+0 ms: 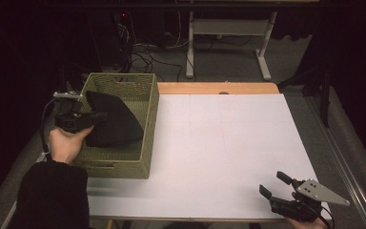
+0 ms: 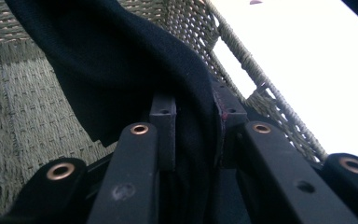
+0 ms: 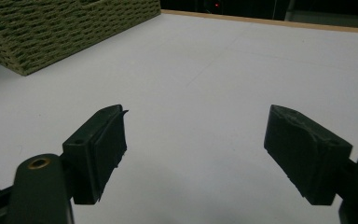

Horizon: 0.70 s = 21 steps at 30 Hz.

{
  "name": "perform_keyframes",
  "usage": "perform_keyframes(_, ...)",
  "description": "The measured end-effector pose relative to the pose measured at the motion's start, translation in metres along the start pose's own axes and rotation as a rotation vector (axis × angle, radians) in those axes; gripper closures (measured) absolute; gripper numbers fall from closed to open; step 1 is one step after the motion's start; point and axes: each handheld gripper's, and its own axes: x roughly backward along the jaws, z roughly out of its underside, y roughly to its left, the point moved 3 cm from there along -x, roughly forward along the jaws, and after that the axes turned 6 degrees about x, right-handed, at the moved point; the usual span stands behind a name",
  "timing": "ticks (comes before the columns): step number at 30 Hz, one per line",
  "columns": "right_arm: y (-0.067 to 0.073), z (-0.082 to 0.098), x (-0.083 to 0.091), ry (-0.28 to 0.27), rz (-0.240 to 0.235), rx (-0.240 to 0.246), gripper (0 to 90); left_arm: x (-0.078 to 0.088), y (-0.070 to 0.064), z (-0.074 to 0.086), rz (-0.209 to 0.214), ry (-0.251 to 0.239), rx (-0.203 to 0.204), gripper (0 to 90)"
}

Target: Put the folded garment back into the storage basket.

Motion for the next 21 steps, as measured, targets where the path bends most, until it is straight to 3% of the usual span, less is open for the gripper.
perform_keyframes(21,0.0,0.0,0.0,0.0,-0.001,-0.001,21.2,-0.04,0.0,-0.007,0.009,0.038,-0.031,71.3)
